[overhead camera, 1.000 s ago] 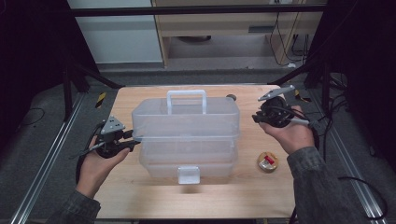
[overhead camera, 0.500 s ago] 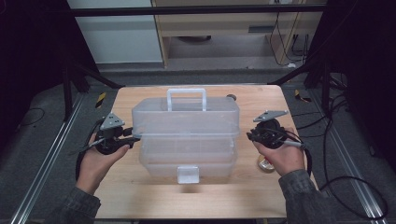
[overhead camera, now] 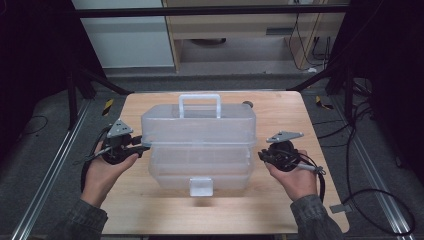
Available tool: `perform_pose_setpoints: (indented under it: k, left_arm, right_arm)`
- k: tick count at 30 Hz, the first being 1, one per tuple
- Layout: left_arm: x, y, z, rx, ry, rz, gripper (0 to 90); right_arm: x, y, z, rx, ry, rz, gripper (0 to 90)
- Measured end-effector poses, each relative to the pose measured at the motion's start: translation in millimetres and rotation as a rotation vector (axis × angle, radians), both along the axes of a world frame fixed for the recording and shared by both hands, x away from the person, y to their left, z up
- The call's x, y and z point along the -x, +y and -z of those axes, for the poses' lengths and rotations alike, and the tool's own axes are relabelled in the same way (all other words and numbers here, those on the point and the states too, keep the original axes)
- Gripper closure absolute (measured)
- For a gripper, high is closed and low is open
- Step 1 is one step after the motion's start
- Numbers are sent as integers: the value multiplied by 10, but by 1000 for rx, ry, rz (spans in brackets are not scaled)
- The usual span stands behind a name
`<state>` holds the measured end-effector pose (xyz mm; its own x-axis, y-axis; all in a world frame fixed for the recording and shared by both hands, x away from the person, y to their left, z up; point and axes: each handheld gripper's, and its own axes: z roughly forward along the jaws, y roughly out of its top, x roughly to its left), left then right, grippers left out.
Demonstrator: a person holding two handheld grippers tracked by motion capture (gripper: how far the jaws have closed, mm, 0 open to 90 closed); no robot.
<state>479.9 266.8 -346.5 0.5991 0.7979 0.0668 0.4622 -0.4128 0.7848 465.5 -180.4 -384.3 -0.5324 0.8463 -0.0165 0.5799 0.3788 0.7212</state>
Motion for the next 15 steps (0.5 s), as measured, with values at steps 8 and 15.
perform_pose_setpoints:
  k: [8,15]
  left_arm:
    - [-15,0,-17,-2,1,-1,621]
    - [-27,-1,-19,3,1,-3,623]
  right_arm:
    - [74,78,54,-47,-5,3,813]
    - [97,107,119,-77,4,10,816]
